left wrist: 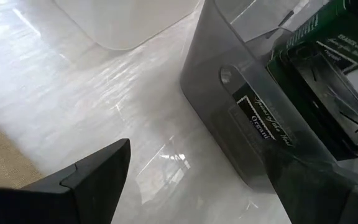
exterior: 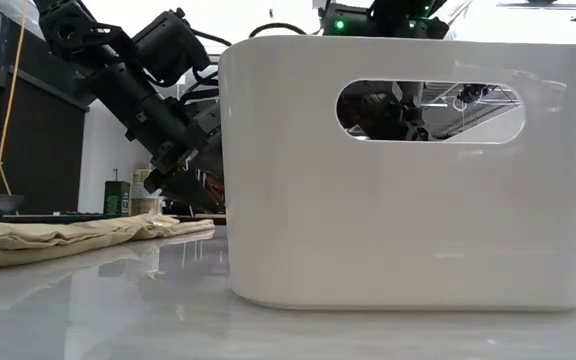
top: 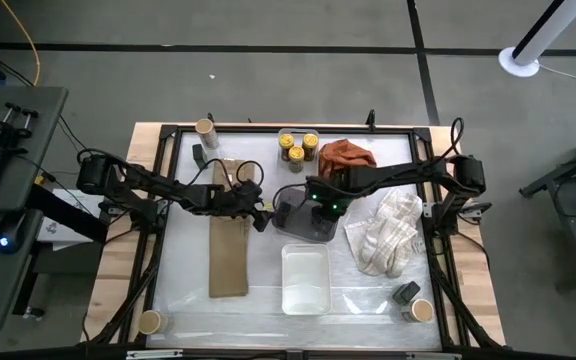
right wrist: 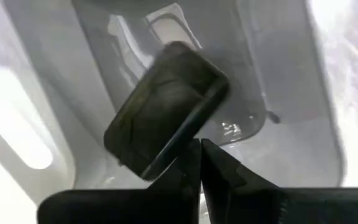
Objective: Sort spices by type
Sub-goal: Adjust the black seasoning cans in the black bin
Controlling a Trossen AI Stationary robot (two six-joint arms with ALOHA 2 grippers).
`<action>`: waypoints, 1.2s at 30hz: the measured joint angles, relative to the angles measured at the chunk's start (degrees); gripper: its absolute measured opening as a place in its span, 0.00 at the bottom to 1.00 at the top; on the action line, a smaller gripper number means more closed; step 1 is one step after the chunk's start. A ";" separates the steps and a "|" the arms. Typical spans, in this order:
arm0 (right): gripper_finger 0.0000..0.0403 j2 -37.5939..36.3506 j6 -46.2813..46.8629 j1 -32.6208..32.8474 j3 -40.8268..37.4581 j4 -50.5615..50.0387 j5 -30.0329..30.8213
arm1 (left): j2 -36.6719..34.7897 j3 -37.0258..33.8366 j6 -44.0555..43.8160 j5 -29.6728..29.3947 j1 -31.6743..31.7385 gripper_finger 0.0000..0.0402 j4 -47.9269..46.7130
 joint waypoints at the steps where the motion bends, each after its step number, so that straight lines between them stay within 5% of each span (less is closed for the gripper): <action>1: 0.00 0.00 0.11 0.22 -0.03 0.30 -0.03 | -0.01 0.00 0.02 0.00 0.00 0.87 0.01; 36: 0.00 3.06 -0.27 1.17 -0.03 15.20 -0.02 | 0.04 -0.02 0.44 -0.42 0.15 0.87 4.62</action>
